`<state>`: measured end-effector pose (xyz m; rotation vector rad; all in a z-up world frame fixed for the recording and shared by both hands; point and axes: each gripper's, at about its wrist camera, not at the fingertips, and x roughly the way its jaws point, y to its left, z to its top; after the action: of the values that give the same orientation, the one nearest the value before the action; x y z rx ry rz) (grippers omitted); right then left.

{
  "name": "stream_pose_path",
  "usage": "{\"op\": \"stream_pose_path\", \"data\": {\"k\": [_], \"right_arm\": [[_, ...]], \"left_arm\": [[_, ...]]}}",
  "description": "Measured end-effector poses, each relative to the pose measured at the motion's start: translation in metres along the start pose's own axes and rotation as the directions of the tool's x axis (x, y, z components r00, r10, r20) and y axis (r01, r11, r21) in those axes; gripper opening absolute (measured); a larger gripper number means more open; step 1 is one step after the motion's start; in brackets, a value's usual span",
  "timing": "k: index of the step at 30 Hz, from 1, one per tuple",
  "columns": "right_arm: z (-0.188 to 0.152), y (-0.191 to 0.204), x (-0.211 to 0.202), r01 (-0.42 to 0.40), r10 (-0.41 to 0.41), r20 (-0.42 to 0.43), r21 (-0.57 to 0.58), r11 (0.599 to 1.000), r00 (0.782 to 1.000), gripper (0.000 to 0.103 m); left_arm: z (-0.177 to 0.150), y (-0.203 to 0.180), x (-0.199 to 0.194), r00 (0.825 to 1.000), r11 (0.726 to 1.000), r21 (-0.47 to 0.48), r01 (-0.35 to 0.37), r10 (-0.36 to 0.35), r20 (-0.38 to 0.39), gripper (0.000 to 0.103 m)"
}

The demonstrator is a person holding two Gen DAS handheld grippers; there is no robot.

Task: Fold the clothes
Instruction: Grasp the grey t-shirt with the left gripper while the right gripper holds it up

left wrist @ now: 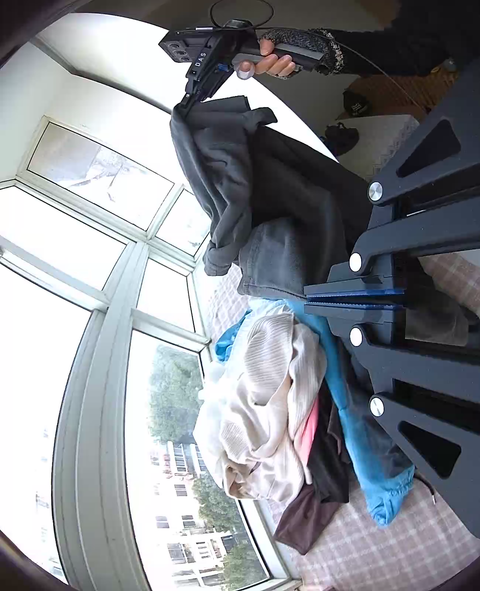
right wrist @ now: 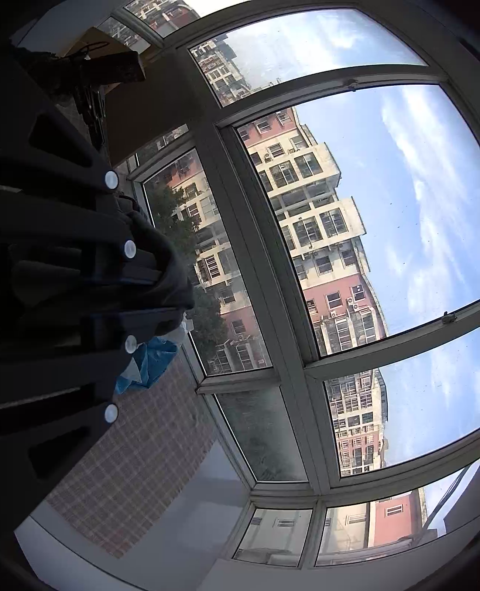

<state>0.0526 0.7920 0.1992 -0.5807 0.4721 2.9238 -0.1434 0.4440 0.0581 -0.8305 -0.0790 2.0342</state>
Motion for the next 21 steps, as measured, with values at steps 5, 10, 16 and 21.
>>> {"op": "stream_pose_path", "data": {"k": [5, 10, 16, 21], "right_arm": [[0.017, 0.049, -0.003, -0.137, 0.138, 0.029, -0.029, 0.990, 0.990, 0.010], [0.040, 0.133, -0.006, -0.275, 0.281, 0.039, -0.115, 0.954, 0.959, 0.010], [0.048, 0.252, -0.019, -0.397, 0.413, 0.035, -0.214, 0.893, 0.910, 0.010], [0.026, 0.342, -0.038, -0.456, 0.479, 0.046, -0.236, 0.858, 0.877, 0.010]], "left_arm": [[0.035, 0.031, -0.085, 0.981, 0.991, -0.005, -0.136, 0.135, 0.139, 0.002], [0.044, 0.054, -0.202, 0.918, 0.964, -0.040, -0.264, 0.263, 0.296, 0.002], [0.039, 0.077, -0.340, 0.799, 0.908, -0.082, -0.410, 0.402, 0.448, 0.002], [0.014, 0.089, -0.436, 0.731, 0.863, -0.059, -0.502, 0.460, 0.504, 0.002]]}}
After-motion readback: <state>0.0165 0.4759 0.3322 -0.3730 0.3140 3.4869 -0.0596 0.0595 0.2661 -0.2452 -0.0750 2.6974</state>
